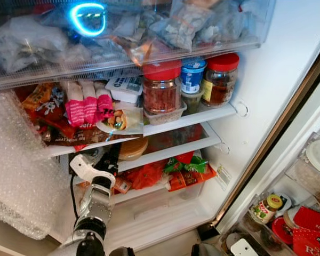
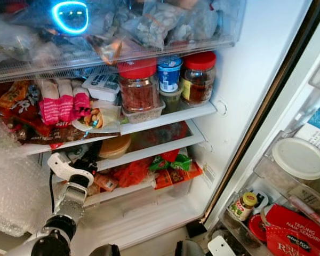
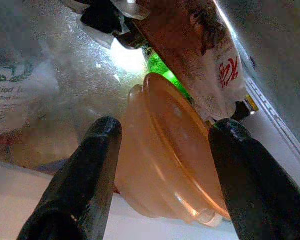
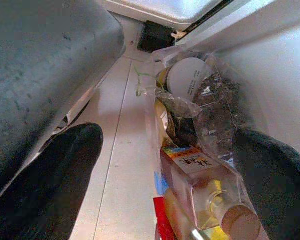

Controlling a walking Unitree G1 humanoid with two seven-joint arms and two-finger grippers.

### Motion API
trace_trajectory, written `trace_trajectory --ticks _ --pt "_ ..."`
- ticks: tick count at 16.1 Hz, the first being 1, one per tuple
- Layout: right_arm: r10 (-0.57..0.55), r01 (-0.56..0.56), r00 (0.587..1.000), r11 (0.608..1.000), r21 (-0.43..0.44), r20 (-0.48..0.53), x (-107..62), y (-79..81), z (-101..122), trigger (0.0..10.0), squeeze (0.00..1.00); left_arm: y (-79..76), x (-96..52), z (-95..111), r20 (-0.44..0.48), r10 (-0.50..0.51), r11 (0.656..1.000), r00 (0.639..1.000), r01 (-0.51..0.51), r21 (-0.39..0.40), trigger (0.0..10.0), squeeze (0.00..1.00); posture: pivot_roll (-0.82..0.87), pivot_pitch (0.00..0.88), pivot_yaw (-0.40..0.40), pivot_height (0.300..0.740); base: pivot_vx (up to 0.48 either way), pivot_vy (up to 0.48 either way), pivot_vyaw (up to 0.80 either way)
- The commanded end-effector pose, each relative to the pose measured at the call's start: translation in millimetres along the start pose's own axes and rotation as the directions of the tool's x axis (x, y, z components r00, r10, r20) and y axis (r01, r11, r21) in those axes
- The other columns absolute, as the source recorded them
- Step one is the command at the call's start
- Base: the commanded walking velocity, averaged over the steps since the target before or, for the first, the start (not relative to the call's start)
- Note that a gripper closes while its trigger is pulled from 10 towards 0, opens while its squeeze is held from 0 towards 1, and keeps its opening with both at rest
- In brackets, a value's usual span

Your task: Restocking fridge

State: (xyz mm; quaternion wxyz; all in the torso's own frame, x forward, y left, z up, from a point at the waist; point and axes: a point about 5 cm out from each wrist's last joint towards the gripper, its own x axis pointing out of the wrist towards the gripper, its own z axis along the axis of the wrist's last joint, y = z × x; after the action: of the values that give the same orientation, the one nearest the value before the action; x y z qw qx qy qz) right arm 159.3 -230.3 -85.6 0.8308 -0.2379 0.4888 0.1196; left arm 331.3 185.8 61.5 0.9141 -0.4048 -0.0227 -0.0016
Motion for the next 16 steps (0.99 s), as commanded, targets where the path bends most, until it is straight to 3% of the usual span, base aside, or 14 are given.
trace_trajectory --ticks 1,5,8,13,16 --pt "0.002 -0.002 1.000 1.000 0.010 -0.009 -0.3 2.2 -2.8 10.0 0.00 1.1 -3.9 -3.4 -0.023 -0.015 1.000 1.000 0.015 0.009 10.0 0.00 -0.14 0.000 0.006 0.633 0.000 0.000 0.00" --pt "0.002 -0.002 1.000 1.000 0.011 -0.005 0.2 3.9 -1.5 10.0 0.00 5.6 -16.5 -16.9 -0.110 -0.035 0.999 0.993 0.033 -0.017 10.0 0.00 -0.15 0.000 0.014 0.633 0.000 0.000 0.00" --pt "0.001 -0.001 1.000 1.000 0.012 -0.007 0.2 3.8 -1.5 10.0 0.00 -5.8 -7.3 -19.3 -0.135 -0.074 0.996 0.988 0.067 -0.057 10.0 0.00 -0.15 0.000 0.014 0.633 0.000 0.000 0.00" --pt "-0.004 0.004 1.000 1.000 0.018 -0.005 0.3 2.1 -0.6 10.0 0.00 -19.3 7.4 -19.7 -0.176 -0.093 0.995 0.980 0.085 -0.053 10.0 0.00 -0.16 0.000 0.009 0.633 0.000 0.000 0.00" --pt "0.002 -0.002 1.000 1.000 0.020 -0.007 0.3 2.1 -0.6 10.0 0.00 -18.4 6.9 -18.2 -0.184 -0.109 0.994 0.977 0.101 -0.048 10.0 0.00 -0.15 0.000 0.011 0.633 0.000 0.000 0.00"
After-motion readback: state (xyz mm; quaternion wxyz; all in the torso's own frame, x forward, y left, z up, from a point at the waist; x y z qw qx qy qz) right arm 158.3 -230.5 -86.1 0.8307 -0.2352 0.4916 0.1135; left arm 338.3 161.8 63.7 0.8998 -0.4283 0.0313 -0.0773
